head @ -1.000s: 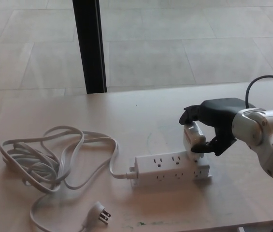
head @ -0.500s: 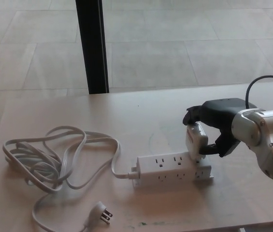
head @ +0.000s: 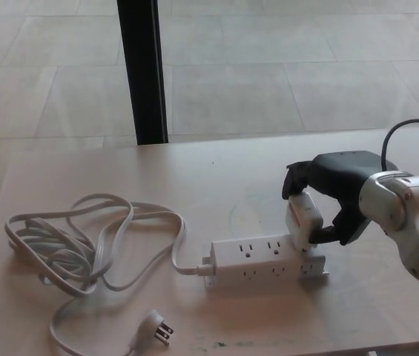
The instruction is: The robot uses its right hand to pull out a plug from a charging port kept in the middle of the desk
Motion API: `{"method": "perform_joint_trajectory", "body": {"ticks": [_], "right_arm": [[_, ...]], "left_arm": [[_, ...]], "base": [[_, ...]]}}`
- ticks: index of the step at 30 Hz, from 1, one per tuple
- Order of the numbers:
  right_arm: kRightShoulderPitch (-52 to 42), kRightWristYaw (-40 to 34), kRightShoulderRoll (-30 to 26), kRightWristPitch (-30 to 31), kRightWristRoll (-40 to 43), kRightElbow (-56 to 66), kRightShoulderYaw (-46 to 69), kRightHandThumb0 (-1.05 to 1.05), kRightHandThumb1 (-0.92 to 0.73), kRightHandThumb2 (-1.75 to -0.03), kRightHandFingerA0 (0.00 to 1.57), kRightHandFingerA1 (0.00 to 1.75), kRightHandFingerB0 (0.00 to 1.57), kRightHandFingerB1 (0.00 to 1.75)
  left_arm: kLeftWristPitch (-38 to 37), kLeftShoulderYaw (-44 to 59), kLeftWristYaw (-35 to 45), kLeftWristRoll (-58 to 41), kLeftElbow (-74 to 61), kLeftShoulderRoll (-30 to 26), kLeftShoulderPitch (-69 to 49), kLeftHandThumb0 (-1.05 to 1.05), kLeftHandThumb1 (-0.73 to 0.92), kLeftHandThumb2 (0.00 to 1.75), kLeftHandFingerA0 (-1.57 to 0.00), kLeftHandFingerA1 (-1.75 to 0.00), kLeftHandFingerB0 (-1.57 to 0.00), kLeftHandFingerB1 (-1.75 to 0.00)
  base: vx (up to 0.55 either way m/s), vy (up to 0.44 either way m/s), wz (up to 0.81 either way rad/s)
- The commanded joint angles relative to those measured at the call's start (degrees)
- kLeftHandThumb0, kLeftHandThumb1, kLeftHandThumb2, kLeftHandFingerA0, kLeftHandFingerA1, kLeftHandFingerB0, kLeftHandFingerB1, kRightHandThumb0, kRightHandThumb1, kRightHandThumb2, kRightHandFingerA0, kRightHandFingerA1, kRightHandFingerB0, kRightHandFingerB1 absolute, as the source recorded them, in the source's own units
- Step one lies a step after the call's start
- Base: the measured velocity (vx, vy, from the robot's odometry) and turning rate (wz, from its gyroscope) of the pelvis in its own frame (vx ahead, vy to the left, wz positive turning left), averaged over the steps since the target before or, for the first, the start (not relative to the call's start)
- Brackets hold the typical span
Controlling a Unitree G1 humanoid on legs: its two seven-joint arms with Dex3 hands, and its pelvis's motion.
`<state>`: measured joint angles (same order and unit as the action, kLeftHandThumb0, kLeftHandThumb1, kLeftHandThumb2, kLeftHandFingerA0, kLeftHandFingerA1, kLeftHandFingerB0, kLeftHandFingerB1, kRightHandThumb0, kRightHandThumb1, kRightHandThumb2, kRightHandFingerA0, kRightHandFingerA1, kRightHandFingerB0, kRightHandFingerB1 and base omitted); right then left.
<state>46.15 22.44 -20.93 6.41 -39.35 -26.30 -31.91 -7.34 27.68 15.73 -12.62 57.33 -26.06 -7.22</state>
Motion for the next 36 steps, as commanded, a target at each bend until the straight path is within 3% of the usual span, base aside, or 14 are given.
{"method": "perform_joint_trajectory", "body": {"ticks": [1, 2, 3, 4, 6, 7, 10, 13, 17, 21, 22, 23, 24, 36], "right_arm": [[-4.27, 0.83, -1.14, -2.42, -1.44, -0.84, -2.17, -0.24, -0.62, -0.84, 0.83, 1.74, 0.78, 0.93], [-4.37, 0.11, -1.2, -2.18, -2.38, -0.77, -2.65, -0.27, -0.66, -0.79, 0.84, 1.72, 0.78, 0.85], [-4.36, -0.59, -1.2, -1.95, -3.11, -0.67, -3.03, -0.26, -0.65, -0.82, 0.84, 1.7, 0.79, 0.84], [-4.61, -1.3, -1.0, -1.76, -3.03, -0.89, -2.87, -0.27, -0.62, -0.85, 1.02, 1.65, 0.78, 1.18], [-4.96, -2.56, -0.98, -1.49, -3.65, -0.78, -3.03, -0.26, -0.68, -0.78, 0.85, 1.72, 0.75, 1.0], [-5.14, -4.18, -1.0, -1.47, -4.54, -1.05, -3.31, -0.29, -0.69, -0.8, 0.84, 1.71, 0.78, 1.05], [-5.04, -5.44, -1.04, -1.39, -5.81, -1.81, -4.12, -0.33, -0.74, -0.72, 0.82, 1.65, 0.74, 0.87], [-5.06, -7.71, -1.01, -0.83, -6.98, -2.66, -4.43, -0.31, -0.74, -0.82, 0.82, 1.73, 0.7, 1.37], [-5.22, -9.13, -1.04, -0.69, -6.65, -2.91, -4.08, -0.32, -0.73, -0.88, 0.81, 1.64, 0.71, 1.11], [-5.44, -9.34, -1.08, -0.23, -6.28, -2.81, -3.68, -0.31, -0.72, -0.95, 0.81, 1.65, 0.71, 1.2], [-5.54, -9.71, -1.21, -0.64, -5.85, -2.86, -3.3, -0.3, -0.65, -1.06, 0.87, 1.75, 0.75, 1.49], [-5.86, -10.87, -1.24, -1.27, -5.16, -2.94, -2.59, -0.3, -0.65, -1.06, 0.87, 1.75, 0.75, 1.49], [-5.73, -10.5, -1.36, -1.19, -5.16, -2.69, -2.43, -0.29, -0.64, -1.04, 0.85, 1.75, 0.74, 1.45], [-2.61, -7.55, -2.25, -2.79, -3.49, -3.27, 0.12, -0.33, -0.7, -0.85, 0.89, 1.75, 0.74, 1.53]], "left_arm": [[-1.51, 0.2, 0.1, -0.81, 0.22, 0.15, -0.32, -0.87, 0.84, 1.22, -0.53, -0.6, -0.15, -0.47], [-1.56, 0.04, -0.37, -0.56, -0.62, 0.29, -0.75, -0.86, 0.85, 1.22, -0.53, -0.59, -0.15, -0.47], [-1.56, 0.04, -0.45, -0.52, -0.5, 0.28, -0.68, -0.94, 0.92, 0.89, -0.6, -0.53, -0.18, -0.38], [-1.17, 0.11, -0.24, -0.69, -0.6, 0.27, -0.67, -0.93, 0.92, 0.87, -0.6, -0.53, -0.19, -0.38], [-1.2, 0.18, -0.43, -0.7, -0.72, 0.34, -0.68, -0.95, 0.92, 0.88, -0.6, -0.53, -0.18, -0.38], [-1.55, 0.29, -0.47, -0.76, -0.27, 0.39, -0.53, -0.87, 0.85, 1.22, -0.53, -0.59, -0.15, -0.47], [-1.31, 0.43, 0.21, -1.01, -0.01, 0.28, -0.49, -0.96, 0.92, 0.88, -0.6, -0.55, -0.18, -0.39], [-1.35, 0.58, 0.47, -1.23, -0.74, 0.54, -1.03, -0.95, 0.91, 0.87, -0.61, -0.55, -0.19, -0.39], [-1.74, 0.63, 0.63, -1.16, 0.11, 0.54, -0.73, -0.97, 0.91, 0.89, -0.58, -0.54, -0.17, -0.39], [-2.2, 0.74, 1.15, -1.26, 0.73, 0.47, -0.62, -0.95, 0.91, 0.88, -0.59, -0.54, -0.17, -0.38], [-1.94, 0.73, 1.1, -1.29, 0.27, 0.51, -0.81, -0.87, 0.84, 1.2, -0.54, -0.61, -0.12, -0.46], [-1.79, 0.75, 0.93, -1.35, -0.49, 0.66, -1.14, -0.87, 0.84, 1.2, -0.54, -0.61, -0.12, -0.46], [-1.87, 0.77, 0.98, -1.35, -0.23, 0.65, -1.08, -0.94, 0.92, 0.86, -0.57, -0.52, -0.17, -0.38], [-1.59, 0.82, 1.06, -1.35, -0.25, 0.17, -0.87, -0.95, 0.92, 0.86, -0.6, -0.54, -0.19, -0.39]], "base": [[0.0, 0.0, 0.0], [0.0, 0.0, 0.0], [0.0, 0.0, 0.0], [0.0, 0.0, 0.0], [0.0, 0.0, 0.0], [0.0, 0.0, 0.0], [0.0, 0.0, 0.0], [0.0, 0.0, 0.0], [0.0, 0.0, 0.0], [0.0, 0.0, 0.0], [0.0, 0.0, 0.0], [0.0, 0.0, 0.0], [0.0, 0.0, 0.0], [0.0, 0.0, 0.0]]}}
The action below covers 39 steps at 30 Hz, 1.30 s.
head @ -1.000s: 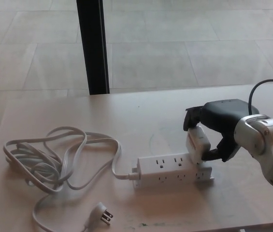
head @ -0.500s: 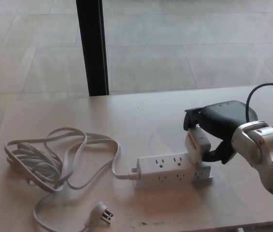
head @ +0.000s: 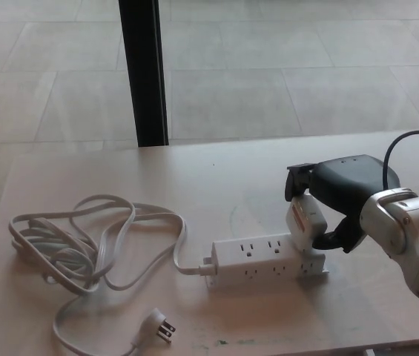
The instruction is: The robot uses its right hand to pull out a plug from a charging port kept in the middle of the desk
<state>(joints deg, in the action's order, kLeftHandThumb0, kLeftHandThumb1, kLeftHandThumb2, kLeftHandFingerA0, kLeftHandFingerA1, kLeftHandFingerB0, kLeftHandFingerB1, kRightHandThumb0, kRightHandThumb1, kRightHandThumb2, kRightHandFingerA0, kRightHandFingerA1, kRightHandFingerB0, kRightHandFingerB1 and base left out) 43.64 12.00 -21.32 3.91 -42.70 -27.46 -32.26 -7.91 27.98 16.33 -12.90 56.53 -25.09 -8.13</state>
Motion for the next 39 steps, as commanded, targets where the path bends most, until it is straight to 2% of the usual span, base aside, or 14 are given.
{"method": "perform_joint_trajectory", "body": {"ticks": [1, 3, 11, 12, 13, 25, 26, 27, 32, 33, 34, 36, 38, 39], "right_arm": [[0.47, 3.14, -2.04, -0.81, 0.17, -2.42, 0.75, -0.33, -0.7, -0.86, 0.9, 1.75, 0.76, 1.48], [3.58, 6.82, -2.36, 0.76, 0.54, -2.4, 1.45, -0.35, -0.74, -0.75, 0.77, 1.4, 0.66, 0.9], [9.71, 10.46, -2.43, -0.53, 2.53, -6.41, 3.56, -0.32, -0.62, -0.89, 0.77, 1.35, 0.69, 0.65], [10.82, 10.68, -2.1, -0.38, 2.61, -7.37, 3.62, -0.32, -0.6, -0.91, 0.78, 1.56, 0.69, 0.64], [11.41, 10.87, -2.15, -0.53, 2.58, -7.61, 3.63, -0.32, -0.58, -0.94, 0.81, 1.61, 0.72, 0.7], [11.38, 8.15, -1.15, -0.29, 3.18, -7.66, 5.56, -0.33, -0.67, -0.85, 0.76, 1.39, 0.61, 0.78], [11.24, 7.71, -1.21, -0.74, 3.43, -7.57, 5.89, -0.35, -0.69, -0.82, 0.72, 1.17, 0.6, 0.75], [11.54, 7.88, -1.47, -0.91, 3.41, -7.56, 6.07, -0.37, -0.73, -0.77, 0.77, 1.24, 0.67, 0.84], [12.33, 7.36, -1.95, -1.56, 2.84, -7.79, 6.55, -0.35, -0.68, -0.75, 0.84, 1.75, 0.72, 0.8], [13.02, 8.1, -2.47, -1.21, 2.86, -8.28, 6.81, -0.48, -0.75, -0.63, 0.9, 1.75, 0.72, 1.52], [13.37, 8.55, -2.91, -1.01, 2.8, -8.51, 7.03, -0.43, -0.7, -0.66, 0.89, 1.75, 0.76, 1.54], [13.29, 8.83, -3.68, -0.18, 2.62, -8.63, 7.38, -0.36, -0.62, -0.78, 0.89, 1.75, 0.8, 1.51], [12.69, 9.69, -5.14, 0.08, 2.08, -9.46, 7.06, -0.26, -0.53, -1.0, 0.82, 1.75, 0.74, 1.34], [11.77, 9.59, -6.08, 0.53, 1.23, -9.93, 6.49, -0.28, -0.63, -0.85, 0.81, 1.67, 0.74, 1.1]], "left_arm": [[-0.98, 0.48, 0.58, -1.06, 0.65, -0.83, 0.09, -0.96, 0.92, 0.86, -0.61, -0.56, -0.18, -0.39], [-0.92, 0.52, 0.2, -1.01, 0.7, -0.94, 0.18, -0.95, 0.92, 0.87, -0.61, -0.56, -0.19, -0.39], [-0.54, 0.33, 0.19, -0.96, 0.13, -1.33, 0.03, -0.96, 0.92, 0.86, -0.62, -0.56, -0.19, -0.39], [-0.59, 0.57, -0.53, -1.03, 0.41, -1.36, 0.35, -0.89, 0.84, 1.22, -0.56, -0.61, -0.16, -0.48], [-0.56, 0.66, -0.35, -1.18, 0.49, -1.37, 0.4, -0.95, 0.92, 0.86, -0.62, -0.56, -0.19, -0.38], [-0.34, 0.61, -0.11, -1.6, -0.56, -1.49, -0.38, -0.94, 0.92, 0.85, -0.62, -0.54, -0.19, -0.37], [-0.66, 0.52, -0.01, -1.51, -0.56, -1.49, -0.44, -0.96, 0.91, 1.24, -0.59, -0.62, -0.14, -0.42], [-0.33, 0.52, -0.62, -1.47, -1.07, -1.3, -0.5, -0.94, 0.92, 0.86, -0.63, -0.54, -0.19, -0.36], [-1.02, 0.8, -0.02, -1.67, 0.66, -1.75, -0.23, -0.96, 0.92, 0.86, -0.62, -0.54, -0.18, -0.38], [-0.95, 0.83, -0.17, -1.67, 0.63, -1.76, -0.23, -0.97, 0.92, 0.86, -0.61, -0.54, -0.19, -0.39], [-0.81, 0.86, -0.08, -1.77, 0.5, -1.77, -0.28, -0.94, 0.92, 0.84, -0.61, -0.53, -0.18, -0.37], [-0.88, 0.8, 0.16, -1.79, 0.43, -1.77, -0.35, -0.93, 0.87, 1.23, -0.59, -0.62, -0.15, -0.44], [-0.85, 0.96, 0.18, -2.04, 0.2, -1.64, -0.63, -0.94, 0.92, 0.85, -0.61, -0.53, -0.18, -0.37], [-0.84, 0.96, 0.29, -2.11, 0.12, -1.56, -0.71, -0.93, 0.88, 1.23, -0.59, -0.62, -0.14, -0.44]], "base": [[0.0, 0.0, 0.0], [0.0, 0.0, 0.0], [0.0, 0.0, 0.0], [0.0, 0.0, 0.0], [0.0, 0.0, 0.0], [0.0, 0.0, 0.0], [0.0, 0.0, 0.0], [0.0, 0.0, 0.0], [0.0, 0.0, 0.0], [0.0, 0.0, 0.0], [0.0, 0.0, 0.0], [0.0, 0.0, 0.0], [0.0, 0.0, 0.0], [0.0, 0.0, 0.0]]}}
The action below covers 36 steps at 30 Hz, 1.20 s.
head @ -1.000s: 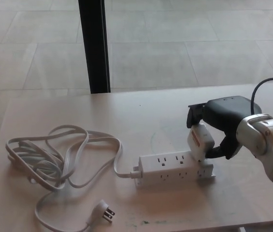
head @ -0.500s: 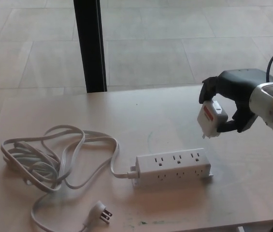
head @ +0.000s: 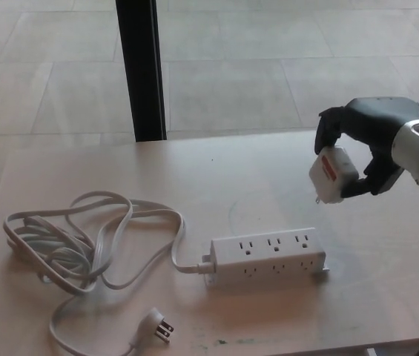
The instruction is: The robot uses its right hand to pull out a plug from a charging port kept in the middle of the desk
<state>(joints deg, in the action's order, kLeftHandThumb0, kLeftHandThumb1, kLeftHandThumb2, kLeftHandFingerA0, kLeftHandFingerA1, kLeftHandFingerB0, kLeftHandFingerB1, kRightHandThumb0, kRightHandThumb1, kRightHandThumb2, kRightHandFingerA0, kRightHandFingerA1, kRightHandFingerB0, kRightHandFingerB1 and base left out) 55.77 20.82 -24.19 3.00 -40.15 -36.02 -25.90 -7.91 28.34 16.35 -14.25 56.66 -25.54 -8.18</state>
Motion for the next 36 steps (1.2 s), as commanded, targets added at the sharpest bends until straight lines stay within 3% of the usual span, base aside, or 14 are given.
{"method": "perform_joint_trajectory", "body": {"ticks": [1, 7, 8, 13, 14, 16, 18, 24, 28, 29, 31, 32, 33, 36], "right_arm": [[-1.15, 0.58, -4.13, 1.67, -2.5, -1.81, -0.79, -0.28, -0.63, -0.85, 0.81, 1.67, 0.74, 1.1], [-7.39, -0.31, -6.53, 1.78, -2.86, -1.81, -2.32, -0.31, -0.64, -0.75, 0.82, 1.43, 0.69, 0.52], [-9.1, -1.03, -6.33, 2.14, -2.56, -1.51, -2.12, -0.31, -0.66, -0.75, 0.79, 1.45, 0.66, 0.5], [-12.66, -1.33, -3.95, 3.84, -3.13, -1.32, -2.98, -0.3, -0.68, -0.78, 0.79, 1.6, 0.79, 0.78], [-13.24, -1.87, -3.26, 3.55, -3.24, -2.03, -3.42, -0.29, -0.67, -0.75, 0.79, 1.61, 0.79, 0.78], [-14.07, -3.26, -2.21, 3.12, -3.58, -2.88, -4.18, -0.31, -0.66, -0.67, 0.77, 1.37, 0.72, 0.59], [-15.05, -4.3, -0.54, 3.74, -3.12, -4.02, -4.31, -0.31, -0.65, -0.66, 0.79, 1.59, 0.75, 0.93], [-18.24, -7.86, 1.87, 3.55, -1.61, -5.39, -3.13, -0.37, -0.57, -0.61, 0.79, 1.43, 0.85, 0.69], [-17.66, -7.74, 1.29, 3.91, -3.23, -5.64, -4.09, -0.55, -0.62, -0.59, 0.75, 1.07, 0.38, 0.39], [-17.27, -6.41, 0.98, 4.86, -3.51, -5.26, -4.34, -0.37, -0.38, -0.97, 0.81, 0.93, 0.0, 0.5], [-16.73, -5.53, 0.81, 5.91, -3.82, -5.4, -4.77, -0.77, -0.47, -0.82, 0.7, 0.9, 0.03, 0.14], [-16.54, -5.47, 0.4, 5.75, -3.79, -5.36, -4.88, -0.85, -0.55, -0.58, 0.61, 1.09, 0.0, 0.0], [-15.86, -4.29, -0.39, 6.03, -3.96, -5.27, -5.0, -0.94, -0.59, -0.96, 0.07, 0.4, 0.0, 0.0], [-14.16, -0.23, -1.77, 7.46, -4.38, -4.91, -5.75, -0.91, -0.52, -0.94, 0.0, 0.14, 0.0, 0.07]], "left_arm": [[-0.78, 0.63, 0.46, -0.9, -0.26, -0.95, -0.85, -0.93, 0.88, 1.23, -0.59, -0.62, -0.14, -0.44], [-1.06, 0.43, -0.08, -0.72, -0.13, -0.86, -0.81, -0.94, 0.92, 0.85, -0.63, -0.55, -0.18, -0.37], [-0.74, 0.31, -0.14, -0.66, -0.47, -0.88, -0.84, -0.98, 0.92, 1.25, -0.57, -0.61, -0.13, -0.41], [-1.11, 0.27, 0.04, -0.7, -1.27, -0.69, -1.25, -0.94, 0.92, 0.87, -0.62, -0.57, -0.18, -0.38], [-1.3, 0.45, 0.44, -0.93, -0.78, -0.73, -1.11, -0.95, 0.88, 1.24, -0.59, -0.63, -0.15, -0.44], [-0.65, 0.49, 0.14, -0.98, -1.02, -0.79, -0.98, -0.95, 0.9, 1.24, -0.59, -0.62, -0.15, -0.42], [-0.43, 0.55, -0.16, -1.0, -1.42, -0.77, -1.04, -0.97, 0.91, 0.88, -0.62, -0.55, -0.18, -0.38], [-0.69, 0.54, 0.04, -0.95, -1.07, -0.9, -0.95, -0.97, 0.91, 0.89, -0.62, -0.55, -0.19, -0.4], [-0.7, 0.3, -0.24, -0.7, -1.8, -0.78, -1.58, -0.94, 0.91, 0.89, -0.61, -0.55, -0.17, -0.38], [-0.91, 0.32, 0.04, -0.77, -1.68, -0.79, -1.66, -0.91, 0.88, 1.24, -0.57, -0.62, -0.14, -0.44], [-0.81, 0.31, -0.09, -0.73, -1.55, -0.83, -1.57, -0.92, 0.89, 1.24, -0.59, -0.63, -0.15, -0.44], [-0.72, 0.32, -0.18, -0.73, -1.32, -0.81, -1.42, -0.95, 0.92, 0.87, -0.63, -0.55, -0.18, -0.37], [-0.58, 0.38, -0.07, -0.83, -0.92, -0.83, -1.3, -0.96, 0.91, 0.9, -0.61, -0.56, -0.17, -0.38], [-1.51, 0.26, 0.16, -0.58, -0.62, -0.85, -1.7, -0.96, 0.91, 0.9, -0.61, -0.56, -0.17, -0.38]], "base": [[0.0, 0.0, 0.0], [0.0, 0.0, 0.0], [0.0, 0.0, 0.0], [0.0, 0.0, 0.0], [0.0, 0.0, 0.0], [0.0, 0.0, 0.0], [0.0, 0.0, 0.0], [0.0, 0.0, 0.0], [0.0, 0.003, 0.03], [0.0, 0.0, 0.0], [0.0, 0.0, 0.0], [0.0, 0.0, 0.0], [0.0, 0.0, 0.0], [0.0, 0.0, 0.0]]}}
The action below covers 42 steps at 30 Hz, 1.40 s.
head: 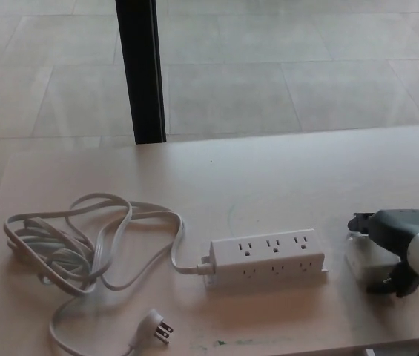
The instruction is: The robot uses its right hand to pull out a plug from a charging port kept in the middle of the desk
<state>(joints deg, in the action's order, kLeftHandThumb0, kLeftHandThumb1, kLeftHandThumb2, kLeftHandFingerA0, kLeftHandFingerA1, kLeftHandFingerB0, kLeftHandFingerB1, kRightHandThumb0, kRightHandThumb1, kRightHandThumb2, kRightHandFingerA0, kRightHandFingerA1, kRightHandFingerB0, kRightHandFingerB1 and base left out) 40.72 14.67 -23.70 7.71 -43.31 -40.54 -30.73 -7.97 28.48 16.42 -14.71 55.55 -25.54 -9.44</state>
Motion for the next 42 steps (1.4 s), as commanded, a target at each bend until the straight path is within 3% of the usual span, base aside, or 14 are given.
{"method": "perform_joint_trajectory", "body": {"ticks": [1, 7, 8, 12, 13, 14, 15, 16, 25, 30, 31, 36, 38, 42], "right_arm": [[1.14, 6.41, -2.53, 2.84, -1.28, -0.35, -1.17, -0.96, -0.56, -0.94, 0.0, 0.06, 0.0, 0.0], [1.76, 7.39, -4.51, 2.02, -0.2, 1.21, 0.12, -0.99, -0.58, -0.96, 0.0, 0.09, 0.0, 0.0], [1.89, 7.49, -4.6, 2.13, 0.06, 1.44, 0.47, -0.99, -0.58, -0.96, 0.0, 0.06, 0.0, 0.01], [2.7, 7.71, -4.98, 1.85, 0.76, 3.28, 1.89, -0.93, -0.54, -0.95, 0.0, 0.06, 0.0, 0.08], [3.24, 8.0, -5.19, 1.19, 1.3, 3.93, 2.49, -0.95, -0.54, -0.96, 0.0, 0.07, 0.0, 0.08], [3.6, 8.35, -5.48, 0.69, 2.14, 4.71, 3.4, -0.94, -0.52, -0.97, 0.0, 0.08, 0.0, 0.1], [4.37, 9.58, -6.41, 0.19, 4.57, 6.44, 6.01, -0.94, -0.52, -0.96, 0.0, 0.08, 0.0, 0.1], [4.87, 10.48, -6.95, -0.16, 5.62, 7.01, 7.33, -0.94, -0.52, -0.97, 0.0, 0.08, 0.0, 0.1], [2.61, 17.51, -17.3, -2.58, 15.1, 12.22, 21.15, -0.94, -0.52, -0.93, 0.0, 0.11, 0.0, 0.05], [-7.79, 18.68, -25.92, -2.15, 24.15, 17.41, 38.26, -0.8, -0.47, -0.91, 0.08, 0.28, 0.0, 0.13], [-13.5, 17.09, -26.39, -1.31, 27.6, 19.26, 47.21, -0.71, -0.46, -0.83, 0.21, 0.52, 0.07, 0.37], [-30.18, 6.91, -20.45, -5.46, 32.88, 21.26, 71.96, -0.71, -0.62, -0.59, 1.01, 0.94, 0.44, 0.65], [-34.93, 2.58, -18.36, -6.54, 33.1, 19.9, 78.13, -0.8, -0.64, -0.61, 1.0, 1.01, 0.44, 0.77], [-39.56, -3.35, -15.31, -5.95, 34.97, 14.92, 85.08, -0.87, -0.65, -0.6, 1.1, 0.93, 0.49, 0.92]], "left_arm": [[-1.18, 0.23, -0.11, -0.23, 0.47, -0.78, -0.54, -0.95, 0.92, 0.87, -0.62, -0.55, -0.19, -0.39], [-0.93, 0.46, 0.12, -0.64, 0.55, -0.54, -0.7, -0.94, 0.92, 0.86, -0.62, -0.56, -0.18, -0.37], [-0.3, 0.52, 0.05, -0.78, 0.52, -0.57, -0.55, -0.93, 0.88, 1.23, -0.58, -0.62, -0.15, -0.43], [-0.42, 0.65, -0.03, -0.92, 0.11, -0.32, -0.77, -0.94, 0.92, 0.85, -0.61, -0.55, -0.19, -0.37], [-0.56, 0.59, 0.11, -0.78, 0.52, -0.53, -0.79, -0.93, 0.89, 1.23, -0.58, -0.62, -0.15, -0.43], [-0.6, 0.55, 0.05, -0.67, 0.86, -0.65, -0.7, -0.94, 0.92, 0.86, -0.62, -0.56, -0.18, -0.37], [-0.83, 0.68, 0.68, -0.88, 1.52, -0.78, -0.51, -0.97, 0.9, 1.24, -0.58, -0.62, -0.15, -0.42], [-0.64, 0.97, 0.48, -1.15, 0.79, -0.72, -1.01, -0.95, 0.92, 0.87, -0.61, -0.56, -0.19, -0.4], [-0.89, 0.83, 0.62, -0.66, 0.4, -1.09, -2.28, -0.9, 0.88, 1.23, -0.56, -0.63, -0.15, -0.43], [-0.81, 1.12, 0.7, -0.96, 1.61, -1.37, -1.52, -0.95, 0.92, 0.86, -0.62, -0.56, -0.19, -0.37], [-0.59, 0.99, 0.54, -0.82, 1.3, -1.37, -1.64, -0.98, 0.92, 1.25, -0.58, -0.61, -0.13, -0.41], [0.32, 1.3, 0.51, -1.33, 0.27, -1.42, -1.41, -0.97, 0.92, 0.88, -0.6, -0.57, -0.18, -0.39], [-0.11, 1.14, 0.69, -1.1, 0.7, -1.62, -1.15, -0.94, 0.88, 1.24, -0.55, -0.61, -0.15, -0.43], [-0.46, 1.16, 0.37, -0.98, 1.06, -1.68, -0.93, -0.96, 0.92, 0.85, -0.63, -0.55, -0.19, -0.37]], "base": [[0.0, 0.0, 0.0], [0.0, 0.0, 0.0], [0.0, 0.0, 0.0], [0.0, 0.0, 0.0], [0.0, 0.0, 0.0], [0.0, 0.0, 0.0], [0.0, 0.0, 0.0], [0.0, 0.0, 0.0], [0.0, 0.0, 0.0], [0.0, 0.0, 0.0], [0.0, 0.0, 0.0], [0.0, 0.0, 0.0], [0.0, 0.0, 0.0], [0.0, 0.0, 0.0]]}}
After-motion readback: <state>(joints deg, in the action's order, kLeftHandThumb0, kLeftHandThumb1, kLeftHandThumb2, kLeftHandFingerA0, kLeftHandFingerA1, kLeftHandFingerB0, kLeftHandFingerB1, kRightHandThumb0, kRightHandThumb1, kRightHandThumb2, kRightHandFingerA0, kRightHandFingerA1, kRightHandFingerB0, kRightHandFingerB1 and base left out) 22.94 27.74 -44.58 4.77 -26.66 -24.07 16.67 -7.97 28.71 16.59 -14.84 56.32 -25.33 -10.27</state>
